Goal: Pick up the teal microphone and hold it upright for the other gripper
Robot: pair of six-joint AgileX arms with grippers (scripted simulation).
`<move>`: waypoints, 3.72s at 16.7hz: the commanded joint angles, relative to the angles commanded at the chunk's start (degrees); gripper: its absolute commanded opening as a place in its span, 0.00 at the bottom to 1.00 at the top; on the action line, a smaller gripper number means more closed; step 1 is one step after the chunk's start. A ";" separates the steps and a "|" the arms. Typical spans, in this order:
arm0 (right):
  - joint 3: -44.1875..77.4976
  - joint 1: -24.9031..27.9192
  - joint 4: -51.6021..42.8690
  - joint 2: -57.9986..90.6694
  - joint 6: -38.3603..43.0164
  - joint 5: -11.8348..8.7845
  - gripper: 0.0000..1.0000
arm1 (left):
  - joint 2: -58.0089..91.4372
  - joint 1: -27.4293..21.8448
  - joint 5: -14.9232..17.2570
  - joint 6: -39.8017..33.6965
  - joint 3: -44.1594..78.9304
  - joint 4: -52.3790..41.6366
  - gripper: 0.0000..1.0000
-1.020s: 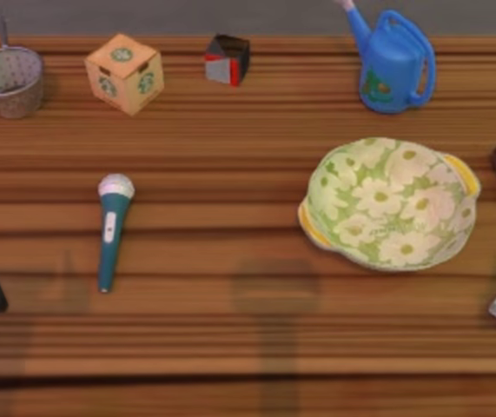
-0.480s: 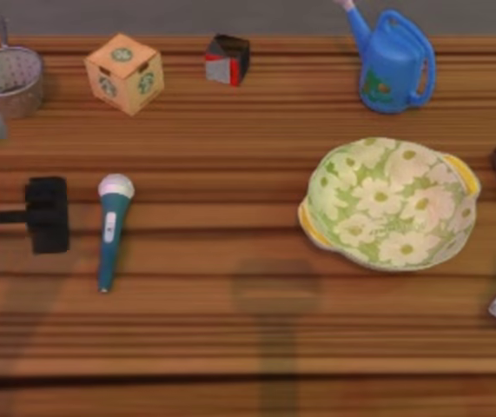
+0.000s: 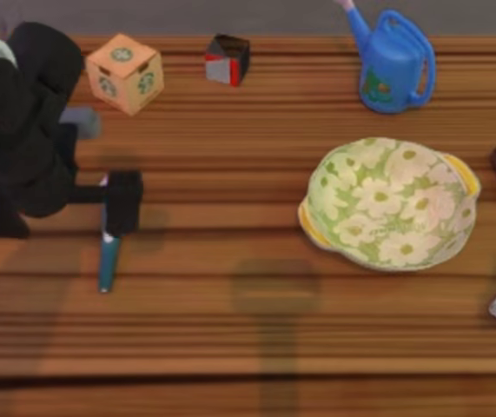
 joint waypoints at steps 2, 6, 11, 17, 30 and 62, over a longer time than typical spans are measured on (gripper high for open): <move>0.00 0.00 0.00 0.00 0.00 0.00 1.00 | 4.42 -0.83 -0.03 -0.75 3.33 -2.17 1.00; 0.00 0.00 0.00 0.00 0.00 0.00 1.00 | 7.01 -1.29 -0.06 -1.18 5.26 -3.37 1.00; 0.00 0.00 0.00 0.00 0.00 0.00 1.00 | 7.46 -1.03 -0.03 -1.02 4.63 -2.34 1.00; 0.00 0.00 0.00 0.00 0.00 0.00 1.00 | 15.55 -0.86 0.04 -0.62 -0.85 11.81 1.00; 0.00 0.00 0.00 0.00 0.00 0.00 1.00 | 19.37 -0.76 0.07 -0.47 -3.31 17.57 0.55; 0.00 0.00 0.00 0.00 0.00 0.00 1.00 | 2.99 1.16 22.44 11.13 -16.46 72.63 0.00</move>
